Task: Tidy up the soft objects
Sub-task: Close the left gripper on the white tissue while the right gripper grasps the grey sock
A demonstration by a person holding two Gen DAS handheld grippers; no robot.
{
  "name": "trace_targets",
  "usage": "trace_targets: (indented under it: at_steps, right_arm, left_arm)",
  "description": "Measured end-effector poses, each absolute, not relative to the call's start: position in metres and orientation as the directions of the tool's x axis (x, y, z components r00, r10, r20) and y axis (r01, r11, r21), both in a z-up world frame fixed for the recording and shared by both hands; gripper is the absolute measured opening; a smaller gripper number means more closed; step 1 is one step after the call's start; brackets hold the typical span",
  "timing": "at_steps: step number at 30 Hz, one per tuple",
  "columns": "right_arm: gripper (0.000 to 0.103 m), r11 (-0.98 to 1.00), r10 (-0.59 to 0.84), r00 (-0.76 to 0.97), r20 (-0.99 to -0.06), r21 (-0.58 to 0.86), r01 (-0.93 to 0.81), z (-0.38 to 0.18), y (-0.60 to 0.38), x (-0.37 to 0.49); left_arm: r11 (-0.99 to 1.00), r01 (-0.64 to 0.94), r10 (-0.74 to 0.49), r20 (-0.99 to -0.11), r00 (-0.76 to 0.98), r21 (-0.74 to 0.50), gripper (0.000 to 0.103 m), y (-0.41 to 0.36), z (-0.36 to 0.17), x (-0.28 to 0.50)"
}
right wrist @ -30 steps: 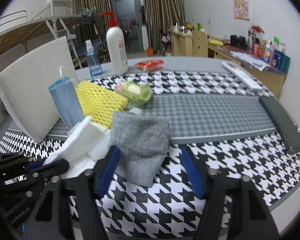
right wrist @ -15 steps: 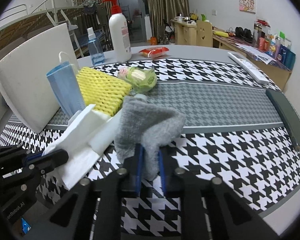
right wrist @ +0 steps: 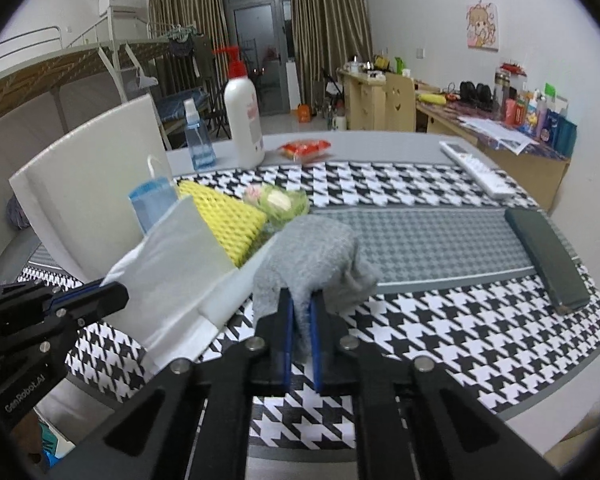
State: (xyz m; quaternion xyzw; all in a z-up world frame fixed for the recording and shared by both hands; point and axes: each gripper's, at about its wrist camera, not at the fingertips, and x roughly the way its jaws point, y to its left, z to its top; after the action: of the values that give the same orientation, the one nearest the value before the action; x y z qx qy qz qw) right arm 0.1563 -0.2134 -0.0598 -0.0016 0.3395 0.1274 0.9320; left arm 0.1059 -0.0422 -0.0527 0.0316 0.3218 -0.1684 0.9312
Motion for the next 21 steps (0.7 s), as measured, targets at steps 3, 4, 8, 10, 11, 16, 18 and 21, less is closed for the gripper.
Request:
trace_targets:
  at_steps: [3, 4, 8, 10, 11, 16, 18, 21]
  right_arm:
    - [0.01, 0.967, 0.238, 0.749, -0.618, 0.08, -0.241, -0.055, -0.215, 0.152]
    - [0.01, 0.967, 0.238, 0.751, -0.617, 0.08, -0.241, -0.055, -0.216, 0.151]
    - [0.01, 0.967, 0.237, 0.748, -0.62, 0.08, -0.24, -0.057, -0.216, 0.151]
    - [0.01, 0.967, 0.239, 0.748, -0.62, 0.084, -0.24, -0.058, -0.217, 0.15]
    - [0.01, 0.967, 0.24, 0.747, -0.62, 0.085, -0.239, -0.057, -0.217, 0.15]
    - [0.01, 0.966, 0.243, 0.748, -0.618, 0.089, -0.241, -0.058, -0.218, 0.148]
    - [0.01, 0.967, 0.244, 0.747, -0.618, 0.091, -0.24, -0.059, -0.219, 0.148]
    - [0.01, 0.966, 0.247, 0.747, -0.617, 0.097, -0.239, -0.059, -0.221, 0.146]
  left_arm:
    - [0.94, 0.338, -0.291, -0.608, 0.738, -0.041, 0.001, -0.045, -0.053, 0.103]
    - [0.941, 0.336, -0.288, -0.612, 0.737, -0.038, 0.002, -0.046, -0.055, 0.103]
    - [0.953, 0.3, -0.257, -0.64, 0.724, -0.043, 0.003, -0.044, -0.066, 0.107]
    - [0.955, 0.294, -0.241, -0.66, 0.711, -0.031, 0.013, -0.046, -0.072, 0.109]
    - [0.956, 0.292, -0.228, -0.666, 0.71, -0.016, 0.02, -0.047, -0.073, 0.109]
    - [0.954, 0.296, -0.202, -0.653, 0.73, 0.035, 0.071, -0.056, -0.077, 0.109]
    - [0.948, 0.314, -0.206, -0.666, 0.717, 0.045, 0.071, -0.06, -0.08, 0.112]
    - [0.945, 0.323, -0.204, -0.691, 0.693, 0.045, 0.071, -0.065, -0.086, 0.121]
